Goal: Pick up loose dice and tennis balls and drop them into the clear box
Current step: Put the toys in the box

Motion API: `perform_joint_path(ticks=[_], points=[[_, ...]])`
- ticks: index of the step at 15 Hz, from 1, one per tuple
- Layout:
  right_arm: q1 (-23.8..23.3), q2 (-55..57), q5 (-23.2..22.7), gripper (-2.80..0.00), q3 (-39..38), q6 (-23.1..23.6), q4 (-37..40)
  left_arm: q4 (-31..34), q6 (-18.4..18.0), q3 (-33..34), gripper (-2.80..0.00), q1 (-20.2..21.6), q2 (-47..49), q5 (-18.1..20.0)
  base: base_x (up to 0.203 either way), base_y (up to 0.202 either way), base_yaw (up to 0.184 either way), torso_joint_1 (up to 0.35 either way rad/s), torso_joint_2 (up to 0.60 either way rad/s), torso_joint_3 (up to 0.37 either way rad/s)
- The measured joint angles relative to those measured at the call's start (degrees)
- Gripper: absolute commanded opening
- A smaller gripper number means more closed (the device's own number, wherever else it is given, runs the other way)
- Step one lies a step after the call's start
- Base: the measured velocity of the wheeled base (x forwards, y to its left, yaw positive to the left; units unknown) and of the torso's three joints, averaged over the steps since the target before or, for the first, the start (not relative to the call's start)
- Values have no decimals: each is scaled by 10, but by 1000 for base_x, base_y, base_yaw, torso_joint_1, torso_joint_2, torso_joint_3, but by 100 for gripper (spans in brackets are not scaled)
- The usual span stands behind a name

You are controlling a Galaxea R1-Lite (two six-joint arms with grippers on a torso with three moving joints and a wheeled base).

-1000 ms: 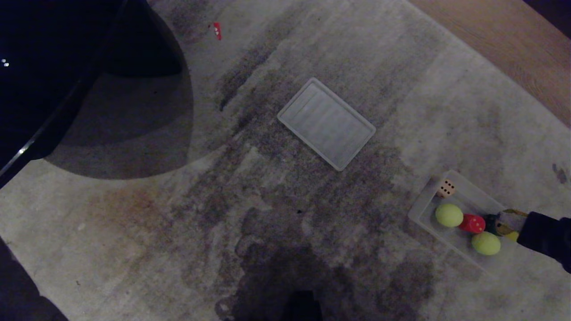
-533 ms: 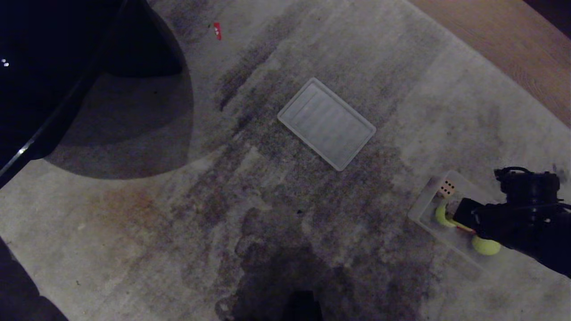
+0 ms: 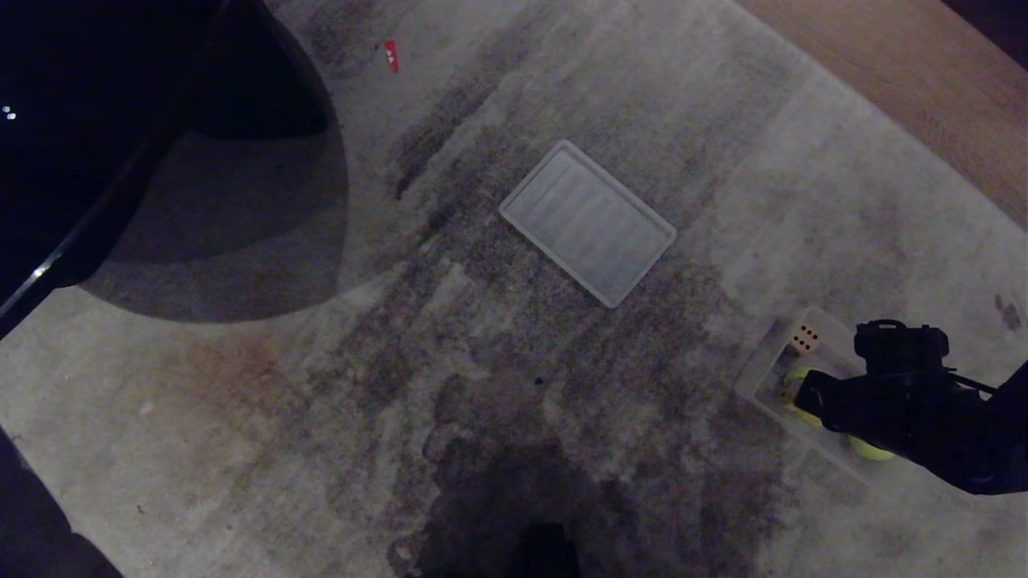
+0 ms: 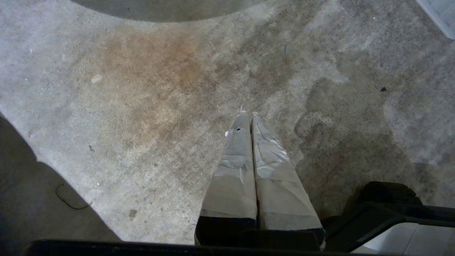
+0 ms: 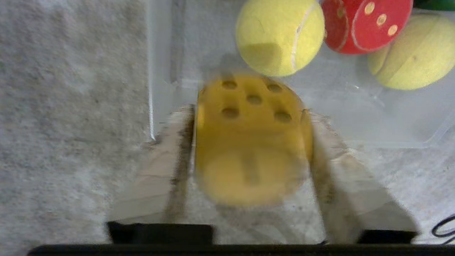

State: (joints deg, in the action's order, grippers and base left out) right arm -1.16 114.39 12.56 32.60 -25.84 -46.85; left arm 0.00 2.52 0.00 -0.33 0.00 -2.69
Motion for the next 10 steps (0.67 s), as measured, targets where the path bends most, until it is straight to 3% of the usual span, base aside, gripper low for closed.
perform_joint_path(ticks=[7,8,10], points=[[-1,-44,-3,0,-19,2,14,0,0,0,-280,0,0,0,0,0,0,0,0,0],[-1,-67,-4,-280,-31,2,18,0,0,0,-280,0,0,0,0,0,0,0,0,0],[0,-136,-10,-280,-68,4,31,0,0,0,-280,0,0,0,0,0,0,0,0,0]])
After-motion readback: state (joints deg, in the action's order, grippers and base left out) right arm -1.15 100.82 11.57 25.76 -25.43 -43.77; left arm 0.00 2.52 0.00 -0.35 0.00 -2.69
